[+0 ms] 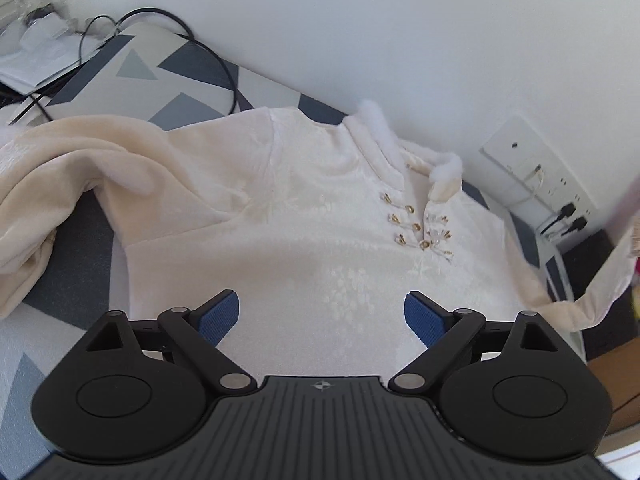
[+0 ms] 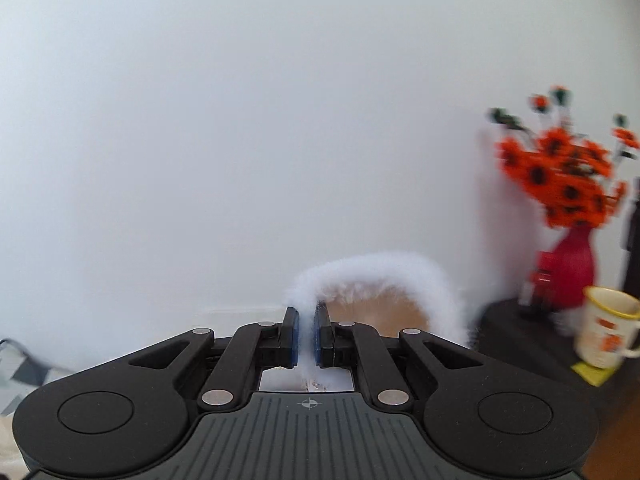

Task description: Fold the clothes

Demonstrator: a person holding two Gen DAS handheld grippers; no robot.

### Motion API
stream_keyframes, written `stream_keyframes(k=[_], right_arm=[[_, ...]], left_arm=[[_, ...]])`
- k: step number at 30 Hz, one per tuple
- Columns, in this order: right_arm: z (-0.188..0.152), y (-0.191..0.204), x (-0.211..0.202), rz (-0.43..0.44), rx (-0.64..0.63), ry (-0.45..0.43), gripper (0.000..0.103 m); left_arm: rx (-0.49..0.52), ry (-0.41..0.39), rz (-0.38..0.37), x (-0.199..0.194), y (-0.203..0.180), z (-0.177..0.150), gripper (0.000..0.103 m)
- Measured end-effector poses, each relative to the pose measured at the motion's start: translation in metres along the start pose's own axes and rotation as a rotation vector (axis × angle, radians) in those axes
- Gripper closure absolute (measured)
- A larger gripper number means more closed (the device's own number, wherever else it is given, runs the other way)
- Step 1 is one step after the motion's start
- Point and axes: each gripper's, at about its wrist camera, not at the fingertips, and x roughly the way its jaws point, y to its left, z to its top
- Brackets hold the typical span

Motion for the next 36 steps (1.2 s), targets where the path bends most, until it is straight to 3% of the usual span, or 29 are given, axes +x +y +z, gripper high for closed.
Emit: stream_keyframes(k=[4, 6, 9, 10, 12, 13, 16, 18, 23, 28, 31, 36], right_arm=[[-0.023, 0.108, 0.03, 0.279, -0.131, 0.086, 0.097], [-0.045, 0.155, 0.039, 0.378, -0.18, 0.126, 0.097], [-0.076, 0.206, 0.054, 0.489, -0.15, 0.234, 0.092], [-0.085, 0.218, 0.058, 0.515, -0.134, 0.269, 0.085], [-0.096, 0.231, 0.057, 0.524, -0.129, 0.281, 0.053], [-0.1, 0.236, 0.055, 0.525, -0.13, 0.281, 0.05], [-0.098, 0.219, 0.047, 0.501, -0.126, 0.257, 0.049], [-0.095, 0.185, 0.044, 0.446, -0.088, 0.237, 0.049], [-0.093, 0.068, 0.028, 0.168, -0.013, 0.187, 0.051], [-0.129, -0.006, 0.02, -0.06, -0.221, 0.265, 0.058], [-0.151, -0.022, 0.021, -0.062, -0.277, 0.319, 0.059], [-0.159, -0.012, 0.019, -0.036, -0.361, 0.29, 0.06]], left_arm=[[-0.092, -0.043, 0.018, -0.017, 0.027, -0.005, 0.011], [-0.136, -0.052, 0.036, -0.022, 0.041, -0.009, 0.011], [-0.189, -0.045, 0.057, -0.028, 0.059, -0.014, 0.011], [-0.201, -0.043, 0.063, -0.029, 0.063, -0.015, 0.011], [-0.212, -0.043, 0.078, -0.032, 0.068, -0.016, 0.011], [-0.215, -0.042, 0.082, -0.032, 0.069, -0.016, 0.011], [-0.216, -0.036, 0.079, -0.03, 0.068, -0.013, 0.011], [-0.215, -0.027, 0.066, -0.025, 0.064, -0.01, 0.011], [-0.225, 0.002, 0.066, 0.001, 0.049, 0.002, 0.011], [-0.237, 0.032, 0.071, 0.028, 0.033, 0.015, 0.011], [-0.227, 0.028, 0.111, 0.043, 0.022, 0.024, 0.011], [-0.202, -0.004, 0.223, 0.061, 0.006, 0.035, 0.013]])
